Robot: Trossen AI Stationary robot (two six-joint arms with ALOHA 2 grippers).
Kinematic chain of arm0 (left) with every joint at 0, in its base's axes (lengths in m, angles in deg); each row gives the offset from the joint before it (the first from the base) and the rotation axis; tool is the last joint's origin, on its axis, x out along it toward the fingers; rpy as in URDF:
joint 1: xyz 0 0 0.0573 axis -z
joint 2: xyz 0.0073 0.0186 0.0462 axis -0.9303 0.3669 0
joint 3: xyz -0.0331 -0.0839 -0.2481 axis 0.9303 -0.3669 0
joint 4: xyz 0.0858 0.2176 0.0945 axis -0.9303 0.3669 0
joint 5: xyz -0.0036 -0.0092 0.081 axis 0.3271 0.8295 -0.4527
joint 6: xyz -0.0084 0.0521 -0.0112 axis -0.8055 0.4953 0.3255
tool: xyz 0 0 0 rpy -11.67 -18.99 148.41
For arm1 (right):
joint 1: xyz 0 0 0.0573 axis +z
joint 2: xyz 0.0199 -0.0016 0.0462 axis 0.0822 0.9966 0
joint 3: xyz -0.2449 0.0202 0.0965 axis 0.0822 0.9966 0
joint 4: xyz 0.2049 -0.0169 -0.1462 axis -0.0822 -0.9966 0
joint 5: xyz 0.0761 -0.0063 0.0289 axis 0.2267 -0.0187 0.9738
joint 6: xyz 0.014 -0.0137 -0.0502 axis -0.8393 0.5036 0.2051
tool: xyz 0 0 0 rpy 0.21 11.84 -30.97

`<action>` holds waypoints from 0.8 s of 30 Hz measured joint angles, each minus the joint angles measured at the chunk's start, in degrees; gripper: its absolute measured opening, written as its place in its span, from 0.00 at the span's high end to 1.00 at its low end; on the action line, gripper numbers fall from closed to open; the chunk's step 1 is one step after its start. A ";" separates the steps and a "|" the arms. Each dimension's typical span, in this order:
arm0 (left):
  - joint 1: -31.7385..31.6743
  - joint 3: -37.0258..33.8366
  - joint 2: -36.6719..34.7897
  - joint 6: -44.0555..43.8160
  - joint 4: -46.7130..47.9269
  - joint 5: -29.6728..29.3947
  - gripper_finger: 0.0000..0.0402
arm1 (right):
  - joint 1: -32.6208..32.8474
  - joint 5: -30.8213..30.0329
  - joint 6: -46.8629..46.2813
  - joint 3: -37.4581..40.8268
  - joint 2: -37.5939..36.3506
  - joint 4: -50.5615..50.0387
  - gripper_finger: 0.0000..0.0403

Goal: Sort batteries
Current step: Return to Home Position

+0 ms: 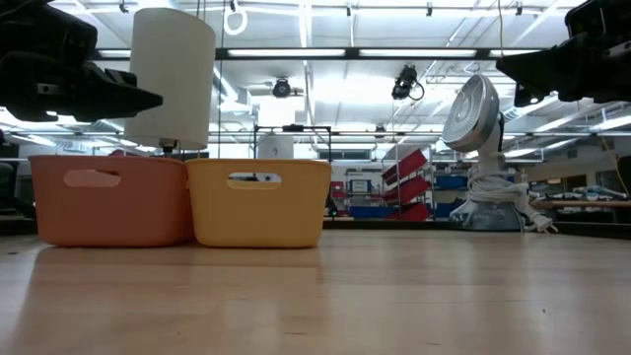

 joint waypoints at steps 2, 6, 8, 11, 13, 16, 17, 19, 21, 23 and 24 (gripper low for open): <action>0.01 0.00 0.01 0.00 0.00 0.00 0.99 | 0.00 0.00 0.00 0.00 0.00 0.00 1.00; 0.00 0.00 -0.01 0.00 0.00 0.00 0.99 | 0.00 0.00 0.00 0.00 0.00 0.00 1.00; 0.01 0.00 0.01 0.00 0.01 0.00 0.99 | 0.00 0.00 0.00 0.00 0.00 0.00 1.00; 0.01 0.00 -0.01 0.00 0.02 0.00 0.99 | 0.00 0.00 0.00 0.00 0.00 0.00 0.99; 0.01 0.00 -0.01 0.00 0.01 0.00 0.99 | -0.01 0.00 0.00 0.00 0.00 0.00 0.99; 0.01 0.00 -0.02 0.00 -1.02 0.00 0.99 | 0.00 0.00 0.00 0.00 0.00 0.00 0.99; 0.01 0.00 -0.03 -0.02 -1.24 0.00 0.99 | -0.01 0.00 0.00 0.00 0.00 0.00 0.99; 0.00 0.00 -0.03 -0.02 -1.31 0.00 0.99 | -0.01 0.00 0.00 0.00 0.00 0.00 1.00; 0.00 0.00 -0.03 -0.02 0.20 0.00 0.99 | 0.00 0.00 0.00 0.00 0.00 0.00 1.00; -0.01 -0.02 0.08 0.31 1.88 0.36 0.99 | 0.00 0.00 0.00 0.00 0.00 0.00 1.00; -0.01 -0.02 0.19 0.35 1.83 0.64 0.99 | -0.01 0.00 -0.01 0.00 0.00 0.00 1.00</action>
